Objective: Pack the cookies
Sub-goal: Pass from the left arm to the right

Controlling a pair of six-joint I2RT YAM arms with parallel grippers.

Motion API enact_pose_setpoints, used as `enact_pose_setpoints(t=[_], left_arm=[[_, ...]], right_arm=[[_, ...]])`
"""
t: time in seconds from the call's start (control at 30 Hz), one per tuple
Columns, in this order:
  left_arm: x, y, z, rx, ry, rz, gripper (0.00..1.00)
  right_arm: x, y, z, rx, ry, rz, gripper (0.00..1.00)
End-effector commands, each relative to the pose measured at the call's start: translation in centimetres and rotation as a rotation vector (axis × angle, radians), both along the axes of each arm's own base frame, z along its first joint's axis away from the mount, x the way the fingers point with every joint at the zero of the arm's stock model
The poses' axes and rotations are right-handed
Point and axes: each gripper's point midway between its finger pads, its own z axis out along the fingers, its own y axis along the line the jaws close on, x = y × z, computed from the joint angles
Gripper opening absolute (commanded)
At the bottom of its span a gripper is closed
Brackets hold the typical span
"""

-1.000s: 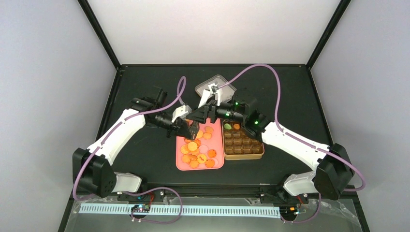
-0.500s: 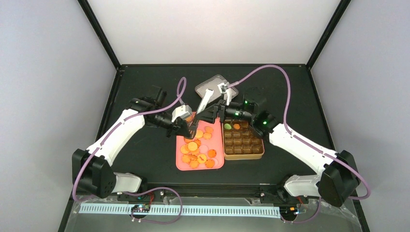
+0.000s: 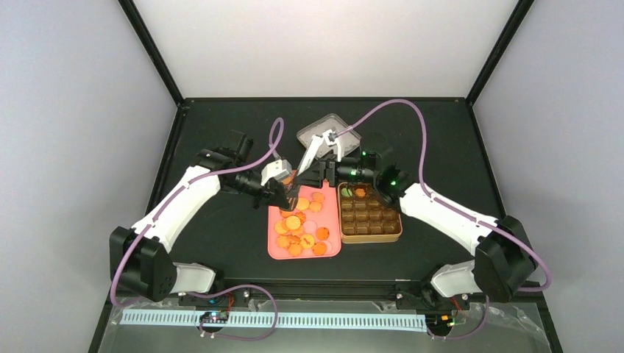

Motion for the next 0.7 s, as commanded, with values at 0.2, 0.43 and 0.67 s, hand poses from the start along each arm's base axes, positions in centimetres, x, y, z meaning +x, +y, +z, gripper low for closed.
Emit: enact_pose_setpoints(t=[0.2,0.43,0.67], left_arm=[[0.0,-0.1,1.4,-0.029,-0.039,-0.017,0.02],[-0.4,-0.1,1.6,-0.036,-0.032,-0.035,0.02],[-0.6,-0.1,1.7,-0.034,-0.035,-0.042,0.01]], right_arm=[[0.2,1.4,2.6,0.061,-0.036,0.068,0.74],[1.0,1.0,0.9,-0.027,-0.072,0.024,0.70],[2.4,-0.4,-1.1,-0.191,-0.137,-0.076,0.69]])
